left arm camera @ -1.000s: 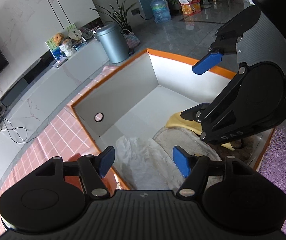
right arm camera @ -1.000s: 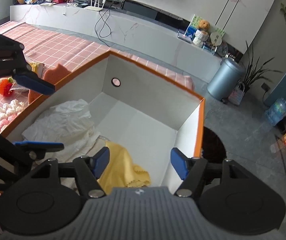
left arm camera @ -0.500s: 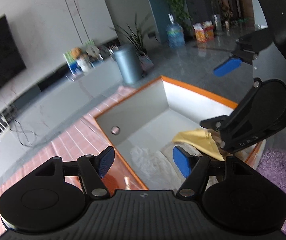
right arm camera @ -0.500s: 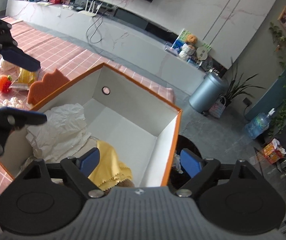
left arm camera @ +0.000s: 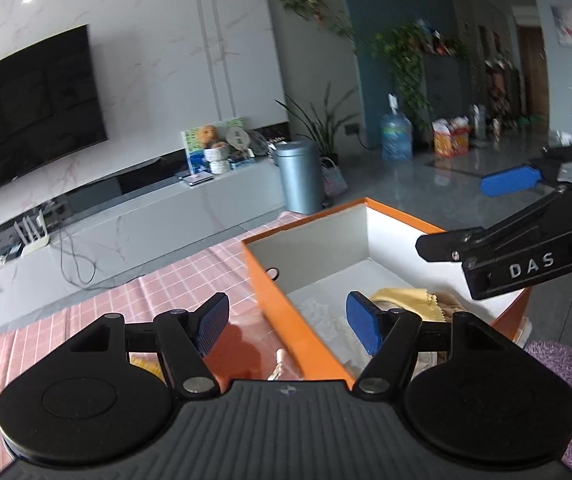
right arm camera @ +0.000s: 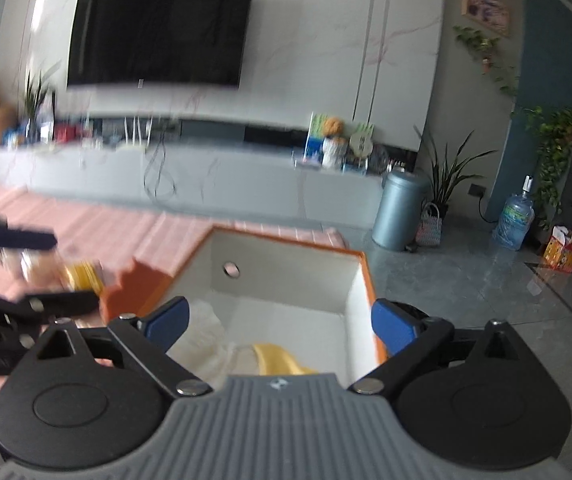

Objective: Organize soft objects
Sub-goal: 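Open both grippers over the box and withdraw toward the table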

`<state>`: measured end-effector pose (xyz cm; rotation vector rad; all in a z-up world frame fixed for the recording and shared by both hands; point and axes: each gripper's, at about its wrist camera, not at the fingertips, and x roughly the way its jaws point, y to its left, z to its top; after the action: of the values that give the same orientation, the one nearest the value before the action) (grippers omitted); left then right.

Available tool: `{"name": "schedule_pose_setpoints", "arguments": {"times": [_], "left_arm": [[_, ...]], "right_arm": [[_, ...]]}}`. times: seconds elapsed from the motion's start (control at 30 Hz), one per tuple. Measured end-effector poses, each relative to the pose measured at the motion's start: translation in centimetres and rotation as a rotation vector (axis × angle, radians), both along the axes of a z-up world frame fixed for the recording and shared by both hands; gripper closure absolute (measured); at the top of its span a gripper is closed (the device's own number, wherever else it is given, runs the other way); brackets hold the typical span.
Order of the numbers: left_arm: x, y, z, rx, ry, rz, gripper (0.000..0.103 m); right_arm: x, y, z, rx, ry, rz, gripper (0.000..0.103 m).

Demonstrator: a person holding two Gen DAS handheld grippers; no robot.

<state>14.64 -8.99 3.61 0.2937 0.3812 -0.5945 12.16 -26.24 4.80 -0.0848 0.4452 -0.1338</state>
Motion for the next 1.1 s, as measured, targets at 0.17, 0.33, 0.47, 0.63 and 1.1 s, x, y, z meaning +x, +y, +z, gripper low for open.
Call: {"name": "schedule_pose_setpoints", "arguments": {"times": [0.17, 0.33, 0.47, 0.63, 1.1], "left_arm": [[-0.3, 3.0, -0.1, -0.087, -0.010, 0.091, 0.024], [0.2, 6.4, -0.7, -0.157, 0.028, 0.206, 0.026], [0.2, 8.7, -1.7, -0.208, 0.071, 0.277, 0.031], [0.4, 10.9, -3.2, -0.204, 0.156, 0.327, 0.038], [1.6, 15.6, -6.3, -0.304, 0.307, 0.388, 0.046]], "right_arm": [[-0.6, 3.1, -0.4, 0.059, -0.068, 0.017, 0.006], [-0.6, 6.4, -1.3, 0.051, -0.095, 0.049, 0.006], [-0.5, 8.7, -2.2, 0.067, -0.097, 0.084, 0.006], [-0.6, 11.2, -3.5, 0.056, -0.103, 0.124, 0.006], [2.3, 15.2, -6.7, -0.008, 0.046, 0.258, 0.018]]}}
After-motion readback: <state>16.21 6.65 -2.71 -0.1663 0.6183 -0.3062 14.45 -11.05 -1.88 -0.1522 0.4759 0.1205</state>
